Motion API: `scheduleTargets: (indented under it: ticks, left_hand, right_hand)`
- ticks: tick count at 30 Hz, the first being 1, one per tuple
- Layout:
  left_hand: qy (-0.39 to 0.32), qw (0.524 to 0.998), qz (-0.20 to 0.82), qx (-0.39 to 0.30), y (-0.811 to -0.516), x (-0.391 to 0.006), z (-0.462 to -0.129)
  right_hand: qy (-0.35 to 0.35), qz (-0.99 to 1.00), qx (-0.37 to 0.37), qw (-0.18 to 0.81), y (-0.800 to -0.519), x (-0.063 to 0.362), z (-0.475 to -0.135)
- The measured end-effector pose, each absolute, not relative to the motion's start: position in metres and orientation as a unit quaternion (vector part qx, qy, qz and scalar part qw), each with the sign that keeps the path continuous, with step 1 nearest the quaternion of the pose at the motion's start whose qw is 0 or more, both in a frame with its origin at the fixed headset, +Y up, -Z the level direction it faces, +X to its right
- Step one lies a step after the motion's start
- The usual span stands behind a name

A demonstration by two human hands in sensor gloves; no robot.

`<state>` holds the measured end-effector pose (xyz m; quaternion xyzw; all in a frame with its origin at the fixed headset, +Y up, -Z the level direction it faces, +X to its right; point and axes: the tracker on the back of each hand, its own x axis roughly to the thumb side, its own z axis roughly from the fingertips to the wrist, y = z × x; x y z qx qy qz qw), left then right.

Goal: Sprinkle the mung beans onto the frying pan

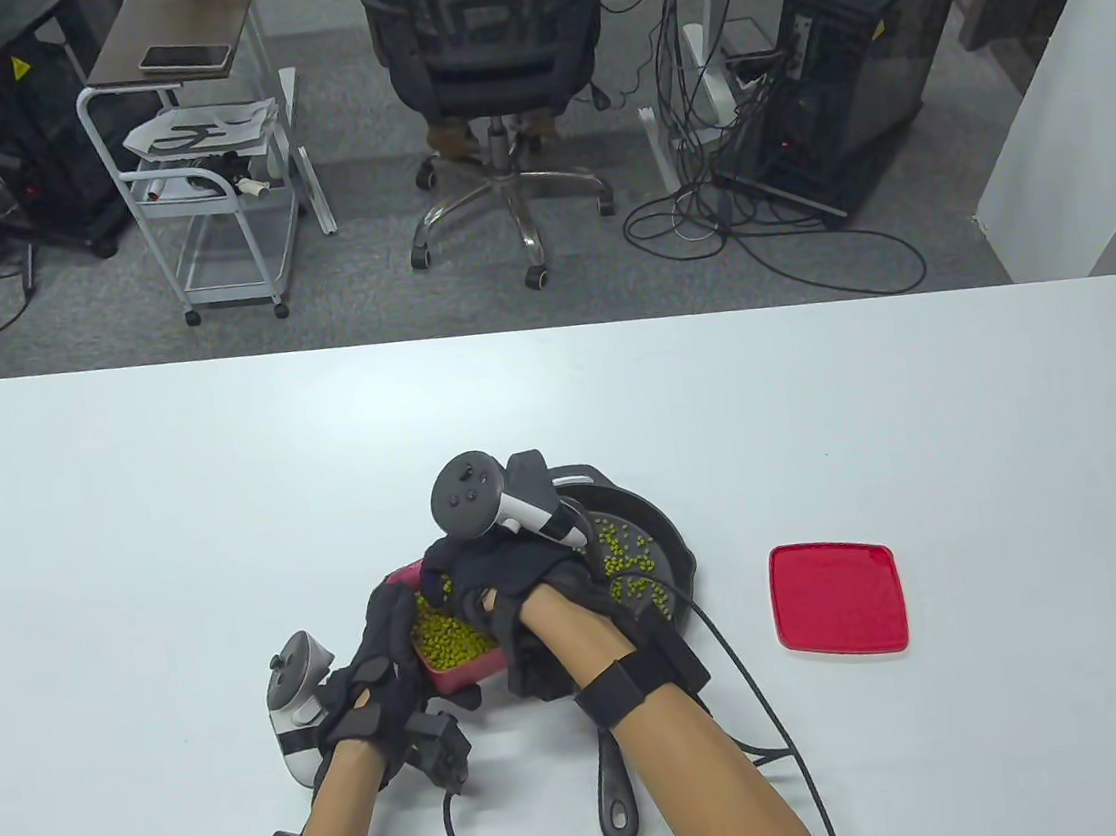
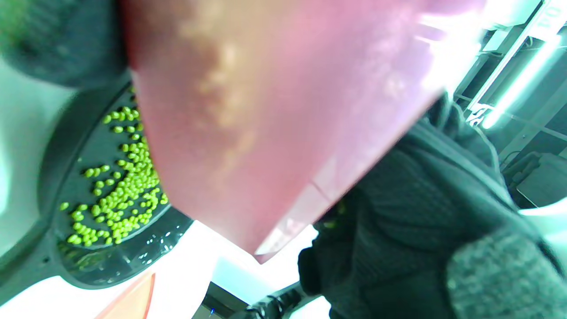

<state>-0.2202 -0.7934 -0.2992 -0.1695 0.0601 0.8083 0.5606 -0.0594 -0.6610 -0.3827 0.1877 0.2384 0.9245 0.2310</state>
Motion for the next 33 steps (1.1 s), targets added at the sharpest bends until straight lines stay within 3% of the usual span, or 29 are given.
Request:
scheduleTargets:
  ticks: [12,19,24,30,33]
  left_hand:
    - [0.067,0.568,0.802,-0.173,-0.793,-0.223,-0.299]
    - [0.069,0.563,0.806,-0.167,-0.792,-0.227,-0.301]
    - [0.073,0.56,0.809,-0.164,-0.793,-0.23,-0.301]
    - [0.074,0.556,0.812,-0.16,-0.792,-0.231,-0.3]
    - [0.074,0.554,0.814,-0.157,-0.791,-0.234,-0.3]
  right_hand:
    - [0.207,0.912,0.127,0.331,-0.644,0.007,-0.405]
    - [0.249,0.934,0.057,0.25,-0.694,0.05,-0.408]
    - [0.298,0.935,0.041,0.187,-0.729,0.055,-0.4]
    - [0.324,0.908,0.065,0.256,-0.747,0.035,-0.397]
    - [0.297,0.917,0.071,0.256,-0.746,0.02,-0.404]
